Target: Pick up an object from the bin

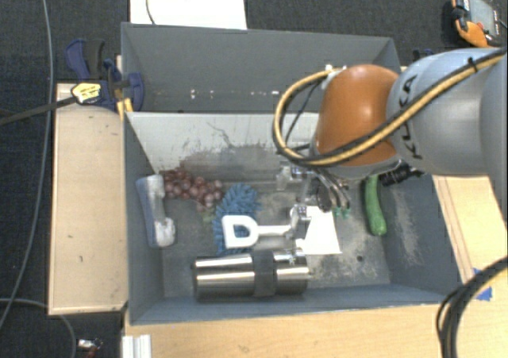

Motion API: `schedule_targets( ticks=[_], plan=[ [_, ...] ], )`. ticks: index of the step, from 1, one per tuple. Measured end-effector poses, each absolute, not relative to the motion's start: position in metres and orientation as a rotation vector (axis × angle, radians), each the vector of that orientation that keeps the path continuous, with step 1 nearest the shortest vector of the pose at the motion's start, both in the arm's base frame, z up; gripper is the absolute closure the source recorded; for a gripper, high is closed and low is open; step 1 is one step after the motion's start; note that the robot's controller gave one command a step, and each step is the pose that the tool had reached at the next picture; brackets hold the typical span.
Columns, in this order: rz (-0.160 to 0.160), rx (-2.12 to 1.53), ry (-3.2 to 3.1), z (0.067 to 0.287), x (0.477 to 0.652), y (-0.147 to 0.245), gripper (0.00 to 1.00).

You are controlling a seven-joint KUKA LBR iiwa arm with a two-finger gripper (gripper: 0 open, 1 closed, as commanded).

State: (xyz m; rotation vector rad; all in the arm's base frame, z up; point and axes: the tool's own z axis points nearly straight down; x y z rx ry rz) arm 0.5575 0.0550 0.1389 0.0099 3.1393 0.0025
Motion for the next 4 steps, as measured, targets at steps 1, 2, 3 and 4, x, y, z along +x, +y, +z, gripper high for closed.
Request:
schedule_targets(
  ticks=[1, 2, 3, 4],
  plan=[
    [0.003, 0.010, 3.139, 0.139, 0.558, 0.055, 0.00],
    [0.000, -0.763, 3.039, 0.097, 0.588, 0.022, 0.00],
    [0.004, -0.009, 3.137, 0.118, 0.576, 0.016, 0.00],
    [0.002, -0.389, 3.114, 0.102, 0.581, -0.005, 0.00]
  ],
)
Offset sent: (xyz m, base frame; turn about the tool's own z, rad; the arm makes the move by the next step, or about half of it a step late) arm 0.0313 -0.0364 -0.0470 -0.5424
